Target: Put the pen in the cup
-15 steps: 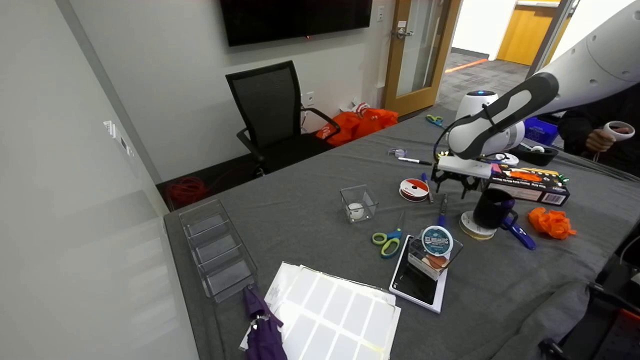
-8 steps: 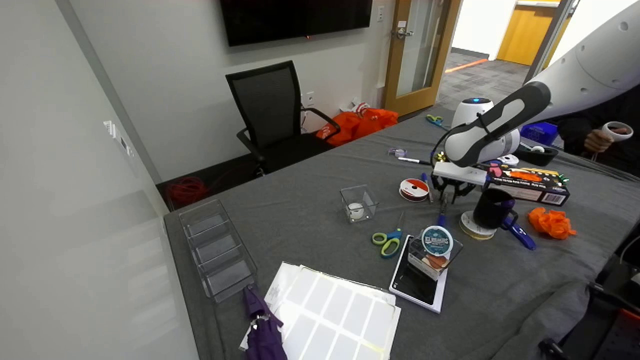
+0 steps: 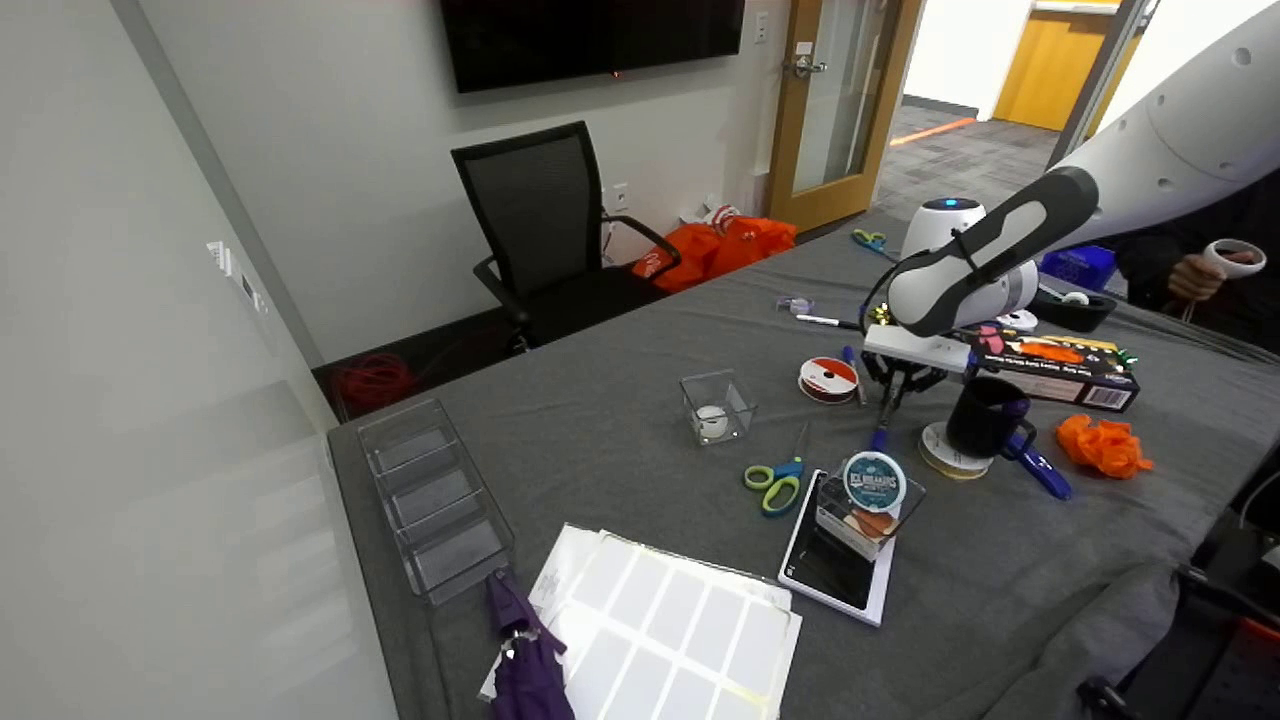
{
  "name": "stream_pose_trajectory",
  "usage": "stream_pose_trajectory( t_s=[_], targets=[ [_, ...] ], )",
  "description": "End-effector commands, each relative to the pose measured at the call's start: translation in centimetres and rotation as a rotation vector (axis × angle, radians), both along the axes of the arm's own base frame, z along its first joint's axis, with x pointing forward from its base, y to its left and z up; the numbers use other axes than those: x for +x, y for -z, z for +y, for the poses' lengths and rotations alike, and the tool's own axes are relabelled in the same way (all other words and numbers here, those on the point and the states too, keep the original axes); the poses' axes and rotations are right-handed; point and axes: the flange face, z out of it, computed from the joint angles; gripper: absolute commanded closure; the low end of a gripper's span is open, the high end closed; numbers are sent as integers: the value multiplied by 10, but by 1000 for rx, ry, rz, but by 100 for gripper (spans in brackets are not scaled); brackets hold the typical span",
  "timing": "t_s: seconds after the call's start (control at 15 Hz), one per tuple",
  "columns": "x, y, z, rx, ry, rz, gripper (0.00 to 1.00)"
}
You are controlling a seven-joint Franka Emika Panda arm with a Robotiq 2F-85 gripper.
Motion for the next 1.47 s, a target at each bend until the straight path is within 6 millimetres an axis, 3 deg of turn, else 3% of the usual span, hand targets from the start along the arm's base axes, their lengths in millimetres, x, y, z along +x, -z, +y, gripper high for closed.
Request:
stream_pose_trajectory(
  t_s=[0.0, 0.33, 0.8, 1.2, 1.4],
  targets=[
    [2, -1, 1, -2, 11, -10, 96],
    [-11, -34, 5, 38, -5, 45, 96],
    [-20, -99, 21, 126, -11, 109, 96],
    [-38, -123, 28, 139, -43, 150, 96],
    [-53, -130, 17, 150, -83, 203, 96]
  ],
)
